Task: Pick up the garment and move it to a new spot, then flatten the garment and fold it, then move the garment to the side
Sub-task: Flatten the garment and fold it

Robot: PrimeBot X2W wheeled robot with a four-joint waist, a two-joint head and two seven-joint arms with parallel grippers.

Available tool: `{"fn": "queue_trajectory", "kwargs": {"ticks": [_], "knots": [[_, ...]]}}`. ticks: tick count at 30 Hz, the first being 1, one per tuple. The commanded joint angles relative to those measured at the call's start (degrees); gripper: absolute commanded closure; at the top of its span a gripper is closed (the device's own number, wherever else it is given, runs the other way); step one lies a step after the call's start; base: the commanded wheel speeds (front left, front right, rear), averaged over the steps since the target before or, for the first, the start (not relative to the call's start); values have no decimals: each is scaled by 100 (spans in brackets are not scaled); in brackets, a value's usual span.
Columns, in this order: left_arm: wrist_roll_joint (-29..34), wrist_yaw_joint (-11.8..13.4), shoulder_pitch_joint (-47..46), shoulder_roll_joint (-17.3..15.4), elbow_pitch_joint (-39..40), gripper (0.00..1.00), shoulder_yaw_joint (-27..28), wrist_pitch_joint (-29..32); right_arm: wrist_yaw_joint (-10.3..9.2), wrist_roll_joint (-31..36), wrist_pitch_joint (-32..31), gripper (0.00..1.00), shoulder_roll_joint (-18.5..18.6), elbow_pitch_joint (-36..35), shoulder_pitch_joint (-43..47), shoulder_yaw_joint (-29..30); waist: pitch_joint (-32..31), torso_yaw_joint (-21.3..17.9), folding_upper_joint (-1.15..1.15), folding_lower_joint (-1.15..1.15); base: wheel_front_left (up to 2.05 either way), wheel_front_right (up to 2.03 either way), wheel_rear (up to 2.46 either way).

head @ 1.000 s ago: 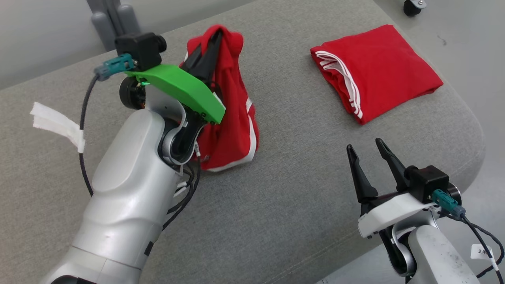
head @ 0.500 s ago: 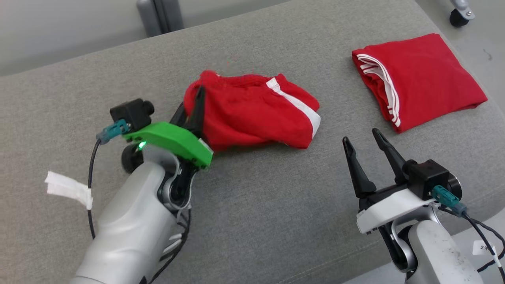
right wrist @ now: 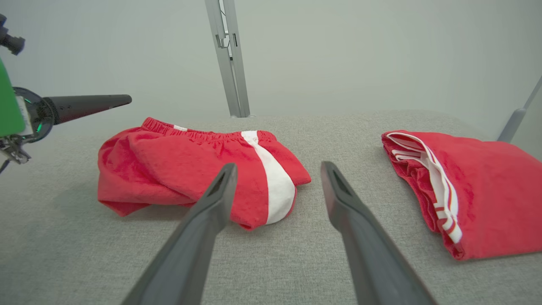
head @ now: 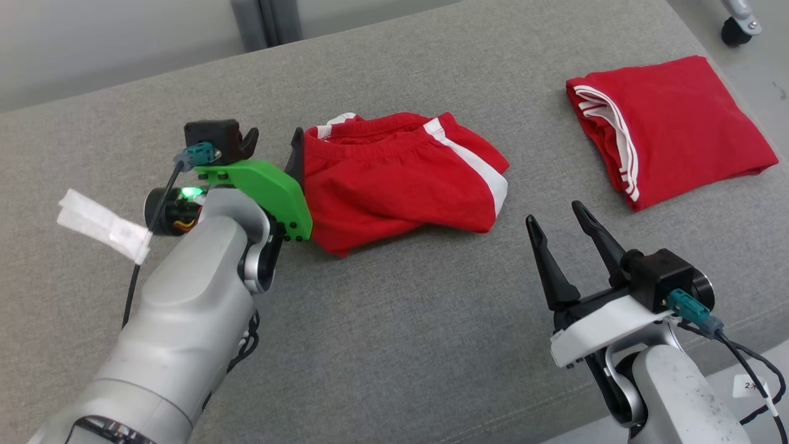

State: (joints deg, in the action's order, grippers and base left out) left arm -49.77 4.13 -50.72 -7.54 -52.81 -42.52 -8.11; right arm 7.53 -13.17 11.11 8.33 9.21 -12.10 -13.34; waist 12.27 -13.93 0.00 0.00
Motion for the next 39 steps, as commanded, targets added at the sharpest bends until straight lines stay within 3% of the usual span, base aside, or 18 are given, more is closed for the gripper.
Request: {"fn": "queue_trajectory", "kwargs": {"ticks": [1,8,17,26,37,39], "knots": [[91,19,-215,50,-5,0,-84,77,-9,-19,1,0,3,-17,-26,-4,67,-101,0,0,0,0,0],[67,-413,-816,275,-259,0,-544,1503,-9,-48,80,0,-111,49,-160,-133,320,-515,0,0,0,0,0],[-276,-429,-1455,386,-698,0,-571,3029,-9,-112,248,0,-229,242,-322,-299,703,-1029,0,0,0,0,0],[-292,-569,-1886,429,-637,0,-705,3418,-9,-164,356,0,-297,418,-455,-468,867,-1240,0,0,0,0,0],[-302,-528,-1870,450,-759,0,-889,3588,-9,-202,405,0,-328,536,-567,-532,972,-1417,0,0,0,0,0],[-329,-611,-1805,449,-819,0,-946,3744,-9,-219,408,0,-332,552,-578,-522,985,-1435,0,0,0,0,0]]}}
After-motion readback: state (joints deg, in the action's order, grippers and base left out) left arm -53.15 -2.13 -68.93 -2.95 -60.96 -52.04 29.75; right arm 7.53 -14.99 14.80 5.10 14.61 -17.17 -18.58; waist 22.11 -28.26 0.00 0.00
